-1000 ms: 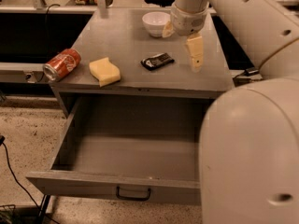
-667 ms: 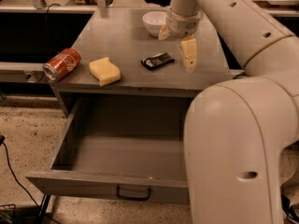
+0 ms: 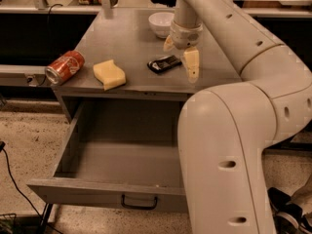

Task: Place rxbar chocolate into top drawer

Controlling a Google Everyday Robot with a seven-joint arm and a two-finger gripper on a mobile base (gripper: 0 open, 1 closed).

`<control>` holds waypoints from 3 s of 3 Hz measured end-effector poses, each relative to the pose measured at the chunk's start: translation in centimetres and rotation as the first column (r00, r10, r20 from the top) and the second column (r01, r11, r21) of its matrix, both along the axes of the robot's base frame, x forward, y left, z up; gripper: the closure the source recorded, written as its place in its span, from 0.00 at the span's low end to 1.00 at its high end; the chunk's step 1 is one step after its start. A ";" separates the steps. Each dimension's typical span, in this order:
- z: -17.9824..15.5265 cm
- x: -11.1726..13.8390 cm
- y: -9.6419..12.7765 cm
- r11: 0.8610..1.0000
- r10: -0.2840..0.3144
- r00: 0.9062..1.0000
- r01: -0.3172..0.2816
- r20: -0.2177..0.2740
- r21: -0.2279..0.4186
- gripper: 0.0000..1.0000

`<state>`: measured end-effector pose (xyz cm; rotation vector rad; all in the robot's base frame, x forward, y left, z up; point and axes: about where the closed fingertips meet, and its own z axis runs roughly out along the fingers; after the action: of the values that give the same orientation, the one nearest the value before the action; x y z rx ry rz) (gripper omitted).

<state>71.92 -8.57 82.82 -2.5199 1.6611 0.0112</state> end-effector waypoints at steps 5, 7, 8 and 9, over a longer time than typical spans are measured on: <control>0.5 -3.6 2.1 0.997 0.077 0.995 -0.076 -0.070 0.016 0.71; 7.8 -7.3 3.6 0.968 0.066 0.998 -0.066 0.009 0.241 1.00; 10.9 -11.6 5.0 0.951 0.056 0.998 -0.066 0.041 0.303 1.00; 12.7 -17.0 5.4 0.942 0.007 0.996 -0.035 0.084 0.333 1.00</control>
Offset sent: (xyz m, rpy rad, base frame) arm -0.0592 0.0066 -0.0096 -0.1257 0.2097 0.0879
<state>54.88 -3.22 95.56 -2.2523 1.4593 0.1750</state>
